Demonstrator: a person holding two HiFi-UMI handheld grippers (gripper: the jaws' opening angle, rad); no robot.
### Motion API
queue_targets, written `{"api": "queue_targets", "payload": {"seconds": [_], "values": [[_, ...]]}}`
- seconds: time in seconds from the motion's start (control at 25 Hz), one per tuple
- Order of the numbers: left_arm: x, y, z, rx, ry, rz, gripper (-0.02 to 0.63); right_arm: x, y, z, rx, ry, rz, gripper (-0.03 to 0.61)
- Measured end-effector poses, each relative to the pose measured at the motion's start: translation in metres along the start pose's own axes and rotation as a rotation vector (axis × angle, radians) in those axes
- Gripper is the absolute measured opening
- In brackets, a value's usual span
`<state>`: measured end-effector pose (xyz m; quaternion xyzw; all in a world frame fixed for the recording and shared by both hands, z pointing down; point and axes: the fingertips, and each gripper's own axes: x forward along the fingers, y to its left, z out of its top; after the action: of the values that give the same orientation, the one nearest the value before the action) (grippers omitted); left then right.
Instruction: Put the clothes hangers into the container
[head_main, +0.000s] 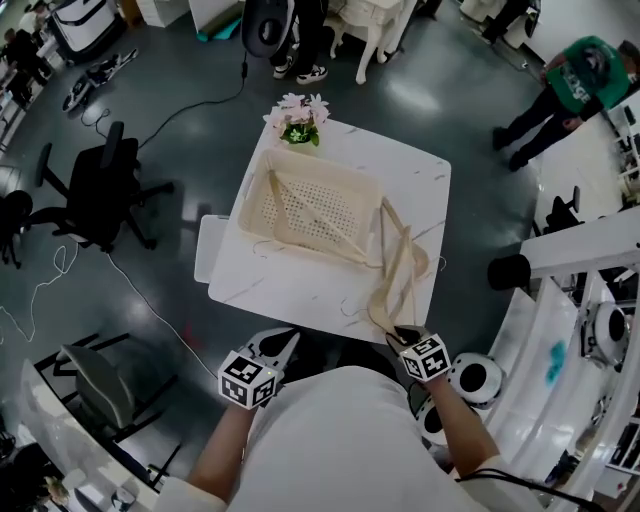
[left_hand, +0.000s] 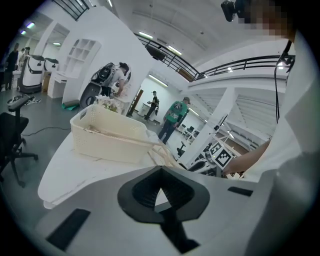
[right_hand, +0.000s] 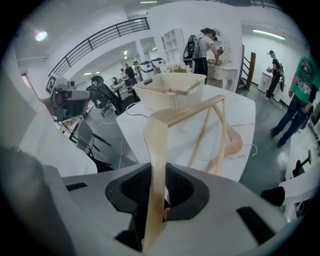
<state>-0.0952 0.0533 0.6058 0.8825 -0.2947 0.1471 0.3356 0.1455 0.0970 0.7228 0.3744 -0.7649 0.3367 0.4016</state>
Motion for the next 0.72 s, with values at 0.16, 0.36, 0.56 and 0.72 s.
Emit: {"api": "queue_targets", "payload": {"seconds": [0.16,0.36,0.56,0.72], "values": [[0.001,0.001,0.003,0.014,0.002,-0.013,0.008,-0.024,0.001,0.019,0.010,-0.052,0.010,0.097],[0.001,0.004,0.000,0.032,0.016,-0.019,0.008,-0.043,0.004,0.050,-0.023,-0.111,0.023,0.097],[-0.006,0.009,-0.003,0.010,0.008,0.018,0.008,-0.050,0.014,0.083,-0.052,-0.144,0.089,0.097],[-0.007,0.011,-0.002,-0.016,-0.011,0.055,0.008,-0.050,0.022,0.113,-0.123,-0.134,0.163,0.097]]}}
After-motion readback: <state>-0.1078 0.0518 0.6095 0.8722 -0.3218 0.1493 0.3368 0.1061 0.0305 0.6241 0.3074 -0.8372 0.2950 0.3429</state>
